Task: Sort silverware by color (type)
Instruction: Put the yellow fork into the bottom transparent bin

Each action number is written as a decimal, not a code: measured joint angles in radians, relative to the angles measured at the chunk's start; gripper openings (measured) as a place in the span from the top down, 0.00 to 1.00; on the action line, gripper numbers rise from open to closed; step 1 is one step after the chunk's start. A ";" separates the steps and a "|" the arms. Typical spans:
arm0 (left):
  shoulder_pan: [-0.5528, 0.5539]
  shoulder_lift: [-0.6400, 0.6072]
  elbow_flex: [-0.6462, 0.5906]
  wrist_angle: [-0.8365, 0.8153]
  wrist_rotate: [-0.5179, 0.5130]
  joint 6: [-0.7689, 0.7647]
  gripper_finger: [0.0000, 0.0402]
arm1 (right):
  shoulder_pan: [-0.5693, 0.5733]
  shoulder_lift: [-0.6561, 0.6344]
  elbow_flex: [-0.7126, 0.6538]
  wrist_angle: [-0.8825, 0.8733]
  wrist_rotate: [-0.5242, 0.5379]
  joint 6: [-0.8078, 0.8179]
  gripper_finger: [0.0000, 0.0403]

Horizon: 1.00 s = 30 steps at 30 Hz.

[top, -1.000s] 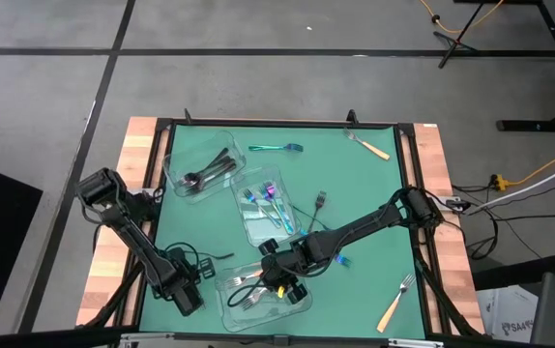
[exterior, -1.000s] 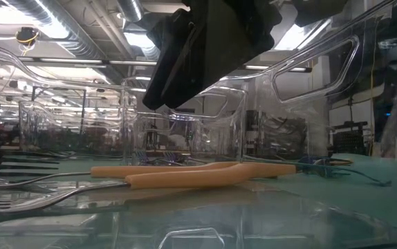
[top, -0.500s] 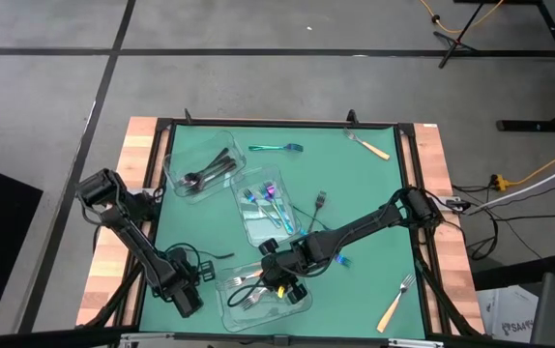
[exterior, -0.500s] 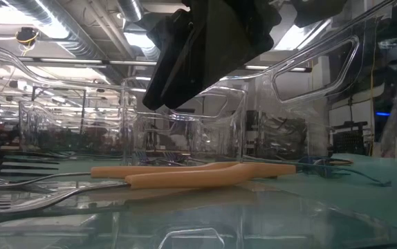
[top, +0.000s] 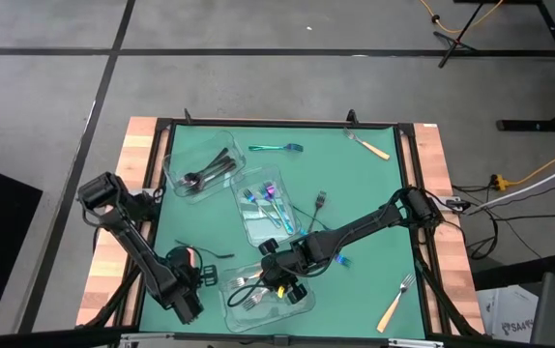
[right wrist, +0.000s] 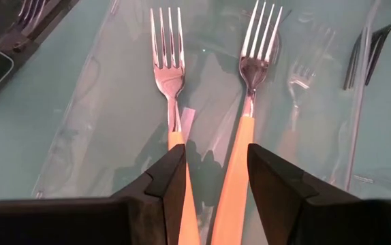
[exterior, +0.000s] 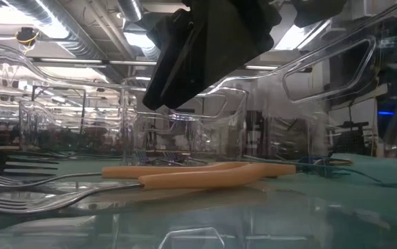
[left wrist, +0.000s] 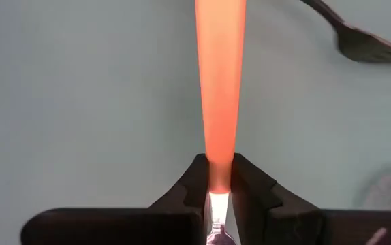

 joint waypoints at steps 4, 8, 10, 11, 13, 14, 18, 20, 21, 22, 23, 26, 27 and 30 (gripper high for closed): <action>-0.012 -0.001 0.043 -0.064 -0.003 0.006 0.92 | 0.000 0.000 0.000 0.000 0.000 0.000 0.64; -0.027 -0.002 0.109 -0.139 -0.025 0.051 0.92 | 0.000 0.000 0.000 0.000 0.000 0.000 0.64; -0.035 -0.002 0.153 -0.186 -0.054 0.094 0.92 | 0.000 0.000 0.000 0.000 0.000 0.000 0.64; -0.038 -0.003 0.177 -0.209 -0.068 0.121 0.92 | 0.000 0.000 0.000 0.000 0.000 0.000 0.64; -0.041 -0.003 0.224 -0.253 -0.086 0.180 0.92 | 0.000 0.000 0.000 0.000 0.000 0.000 0.64; -0.042 -0.003 0.247 -0.271 -0.097 0.212 0.92 | 0.000 0.000 0.000 0.000 0.000 0.000 0.64; -0.042 -0.004 0.321 -0.295 -0.147 0.379 0.92 | 0.000 0.000 0.000 0.000 0.000 0.000 0.64; -0.042 -0.004 0.353 -0.286 -0.183 0.474 0.92 | 0.000 0.000 0.000 0.000 0.000 0.000 0.64; -0.041 -0.004 0.369 -0.278 -0.198 0.522 0.92 | 0.000 0.000 0.000 0.000 0.000 0.000 0.64; -0.038 -0.005 0.384 -0.269 -0.208 0.565 0.92 | 0.000 0.000 0.000 0.000 0.000 0.000 0.64; -0.035 -0.005 0.398 -0.260 -0.212 0.602 0.92 | 0.000 0.000 0.000 0.000 0.000 0.000 0.64; -0.020 -0.005 0.432 -0.240 -0.208 0.698 0.92 | 0.000 0.000 0.000 0.000 0.000 0.000 0.64; -0.015 -0.005 0.442 -0.227 -0.202 0.726 0.92 | 0.000 0.000 0.000 0.000 0.000 0.000 0.64; 0.010 -0.006 0.457 -0.171 -0.155 0.794 0.92 | 0.000 0.000 0.000 0.000 0.000 0.000 0.64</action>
